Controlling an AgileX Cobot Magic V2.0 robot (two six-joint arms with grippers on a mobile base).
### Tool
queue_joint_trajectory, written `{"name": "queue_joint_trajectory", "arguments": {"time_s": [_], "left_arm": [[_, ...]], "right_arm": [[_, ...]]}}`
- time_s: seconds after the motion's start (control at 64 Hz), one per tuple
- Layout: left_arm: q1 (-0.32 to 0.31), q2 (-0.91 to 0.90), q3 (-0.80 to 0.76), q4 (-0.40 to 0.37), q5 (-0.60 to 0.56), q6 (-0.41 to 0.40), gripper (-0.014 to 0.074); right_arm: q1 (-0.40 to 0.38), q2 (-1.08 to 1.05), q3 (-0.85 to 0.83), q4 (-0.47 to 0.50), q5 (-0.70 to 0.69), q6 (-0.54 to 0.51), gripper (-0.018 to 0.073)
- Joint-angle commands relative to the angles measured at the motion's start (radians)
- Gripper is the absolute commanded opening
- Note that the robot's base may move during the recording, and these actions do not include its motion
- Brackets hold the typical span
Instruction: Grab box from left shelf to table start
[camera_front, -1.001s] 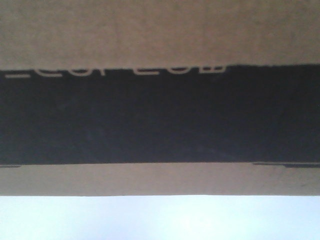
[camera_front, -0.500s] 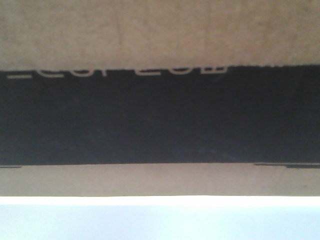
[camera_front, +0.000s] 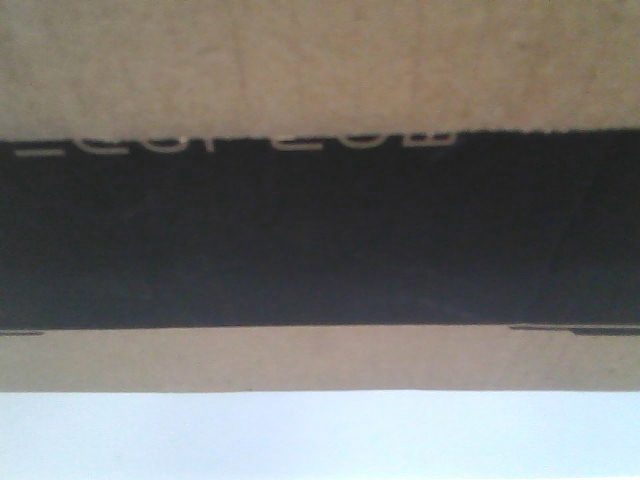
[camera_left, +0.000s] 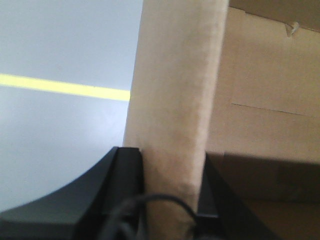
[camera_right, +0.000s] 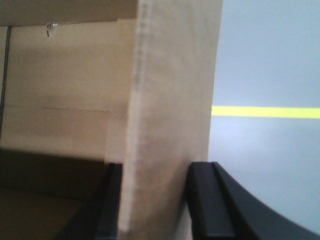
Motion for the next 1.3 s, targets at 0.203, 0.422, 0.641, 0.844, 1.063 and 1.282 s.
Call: {"name": "queue_joint_trajectory", "arguments": {"time_s": [0.203, 0.422, 0.641, 0.844, 1.063, 1.282], "left_arm": [[0.001, -0.005, -0.037, -0.065, 0.075, -0.037, -0.0013], [0.001, -0.005, -0.037, -0.072, 0.075, -0.037, -0.0013], [0.001, -0.005, -0.037, -0.072, 0.073, -0.037, -0.0013], [0.001, -0.005, -0.037, -0.074, 0.073, -0.037, -0.0013], [0.001, -0.005, -0.037, -0.076, 0.073, -0.037, -0.0013], [0.001, -0.005, -0.037, -0.076, 0.073, -0.037, -0.0013]], "right_arm": [[-0.007, 0.004, -0.026, -0.043, 0.025, -0.004, 0.0022], [-0.007, 0.004, -0.026, -0.043, 0.025, -0.004, 0.0022], [-0.007, 0.004, -0.026, -0.043, 0.025, -0.004, 0.0022], [-0.007, 0.004, -0.026, -0.043, 0.025, -0.004, 0.0022], [-0.007, 0.004, -0.026, -0.043, 0.025, -0.004, 0.0022], [-0.007, 0.006, -0.026, -0.043, 0.025, -0.004, 0.0022]]}}
